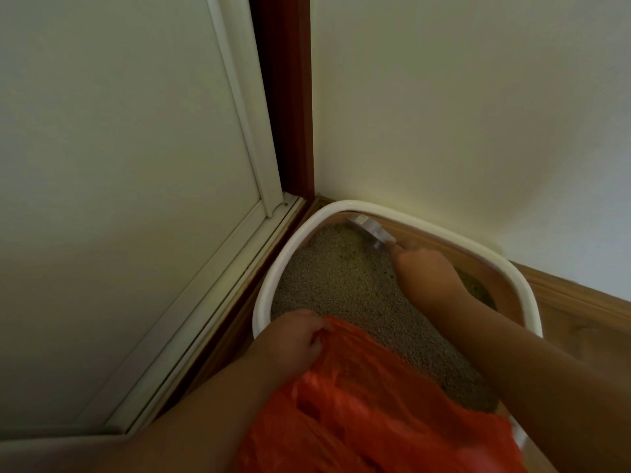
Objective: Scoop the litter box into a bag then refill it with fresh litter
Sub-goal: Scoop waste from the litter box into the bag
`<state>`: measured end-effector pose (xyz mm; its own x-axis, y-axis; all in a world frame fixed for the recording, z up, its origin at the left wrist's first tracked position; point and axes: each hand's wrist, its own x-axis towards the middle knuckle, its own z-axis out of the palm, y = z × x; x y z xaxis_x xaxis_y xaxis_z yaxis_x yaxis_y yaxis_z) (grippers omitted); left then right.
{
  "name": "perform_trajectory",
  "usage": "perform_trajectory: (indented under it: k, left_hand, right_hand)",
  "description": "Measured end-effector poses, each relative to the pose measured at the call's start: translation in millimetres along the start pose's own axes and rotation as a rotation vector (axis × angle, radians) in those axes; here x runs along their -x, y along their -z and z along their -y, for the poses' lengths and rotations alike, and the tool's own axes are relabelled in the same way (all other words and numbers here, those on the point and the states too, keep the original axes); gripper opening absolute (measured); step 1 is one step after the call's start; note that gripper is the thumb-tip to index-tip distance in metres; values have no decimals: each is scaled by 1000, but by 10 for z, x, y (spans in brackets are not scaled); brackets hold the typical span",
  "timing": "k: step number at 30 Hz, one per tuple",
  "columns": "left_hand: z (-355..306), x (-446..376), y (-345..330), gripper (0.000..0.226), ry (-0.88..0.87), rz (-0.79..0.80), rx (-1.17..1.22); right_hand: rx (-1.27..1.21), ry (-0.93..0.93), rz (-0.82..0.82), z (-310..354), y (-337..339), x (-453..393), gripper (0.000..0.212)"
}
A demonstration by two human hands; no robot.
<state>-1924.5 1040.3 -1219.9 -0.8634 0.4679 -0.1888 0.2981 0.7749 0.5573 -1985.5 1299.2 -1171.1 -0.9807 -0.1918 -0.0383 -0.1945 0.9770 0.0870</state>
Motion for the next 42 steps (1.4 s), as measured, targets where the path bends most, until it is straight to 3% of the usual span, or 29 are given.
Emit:
perform_trajectory:
  k: [10,14,19,24,26,34,42]
  left_hand:
    - [-25,3,11,37,-4,12,1]
    - [-27,13,9,37,2,-2,1]
    - [-25,25,-6,36,2,-14,11]
    - [-30,18,-12,37,8,-11,2]
    - [-25,18,-15,37,6,-21,0]
    - [-14,19,-24,37,7,-12,2]
    - [-16,14,-28,37,11,-7,-6]
  right_hand:
    - [-83,81,-7,287,-109,-176,53]
    - [-206,41,118,137,-39,-137,44]
    - [-566,-142,70,-261,64,-103,30]
    - [-1174,-407,49,-410,-12,40,17]
    - [-1245,-462,30,-422,-84,59,18]
    - [-783,-326,-58,-168,-130,-81,31]
    - [-598,-184,84,90,-206,-182,42]
